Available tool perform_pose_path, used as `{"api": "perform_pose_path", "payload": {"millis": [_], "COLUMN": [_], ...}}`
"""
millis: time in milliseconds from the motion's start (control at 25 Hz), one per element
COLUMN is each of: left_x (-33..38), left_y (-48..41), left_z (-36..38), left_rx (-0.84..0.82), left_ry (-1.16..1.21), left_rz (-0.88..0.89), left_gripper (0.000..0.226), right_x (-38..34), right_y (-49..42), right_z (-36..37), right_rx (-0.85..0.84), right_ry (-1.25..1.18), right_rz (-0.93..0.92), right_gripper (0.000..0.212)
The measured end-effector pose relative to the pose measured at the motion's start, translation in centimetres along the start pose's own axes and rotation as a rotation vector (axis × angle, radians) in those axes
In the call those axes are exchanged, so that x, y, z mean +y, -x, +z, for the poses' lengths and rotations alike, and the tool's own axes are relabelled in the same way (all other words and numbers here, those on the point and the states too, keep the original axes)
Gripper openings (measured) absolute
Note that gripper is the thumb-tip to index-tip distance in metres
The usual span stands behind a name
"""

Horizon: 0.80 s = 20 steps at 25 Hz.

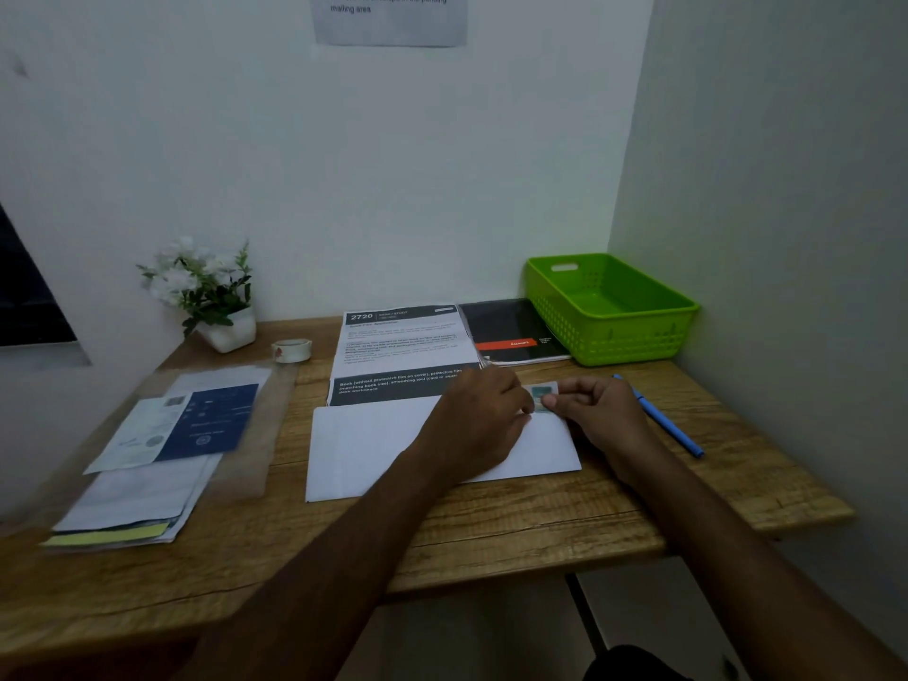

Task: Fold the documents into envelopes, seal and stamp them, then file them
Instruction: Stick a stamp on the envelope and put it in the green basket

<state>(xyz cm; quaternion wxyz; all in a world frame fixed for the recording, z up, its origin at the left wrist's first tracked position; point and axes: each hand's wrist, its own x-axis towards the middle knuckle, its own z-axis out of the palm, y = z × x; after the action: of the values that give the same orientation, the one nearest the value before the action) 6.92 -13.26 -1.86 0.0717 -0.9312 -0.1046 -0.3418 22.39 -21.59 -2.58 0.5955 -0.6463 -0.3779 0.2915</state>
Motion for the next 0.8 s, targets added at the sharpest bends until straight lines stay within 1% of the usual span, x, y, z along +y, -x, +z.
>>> {"api": "perform_pose_path", "payload": {"millis": [80,280,560,640,720,800], "left_x": [-0.1,-0.3,-0.3,-0.2,0.2,0.9], "left_y": [0.3,0.7,0.9,0.9,1.2,1.4], "left_z": [0.0,-0.2,-0.3,-0.3,-0.5,-0.6], "left_rx": [-0.005,-0.016,0.000,0.027,0.083,0.152], "left_ry": [0.022,0.101,0.145,0.148,0.117,0.068], "left_rz": [-0.022,-0.118,-0.150,-0.148,-0.128,-0.100], "left_gripper": [0.024,0.010,0.012,0.011,0.008,0.007], "right_x": [0.0,0.2,0.4,0.3,0.1,-0.2], "right_y": [-0.1,-0.2,-0.4,-0.4,-0.2,-0.2], "right_z": [0.1,0.2,0.1,0.0,0.0,0.0], "right_rx": [-0.002,0.004,-0.019,0.003,0.043,0.099], "right_ry": [0.010,0.013,0.024,0.014,-0.005,-0.034], "right_rz": [0.004,0.007,0.003,-0.009,-0.030,-0.054], "right_gripper": [0.012,0.016,0.020,0.018,0.011,0.011]}}
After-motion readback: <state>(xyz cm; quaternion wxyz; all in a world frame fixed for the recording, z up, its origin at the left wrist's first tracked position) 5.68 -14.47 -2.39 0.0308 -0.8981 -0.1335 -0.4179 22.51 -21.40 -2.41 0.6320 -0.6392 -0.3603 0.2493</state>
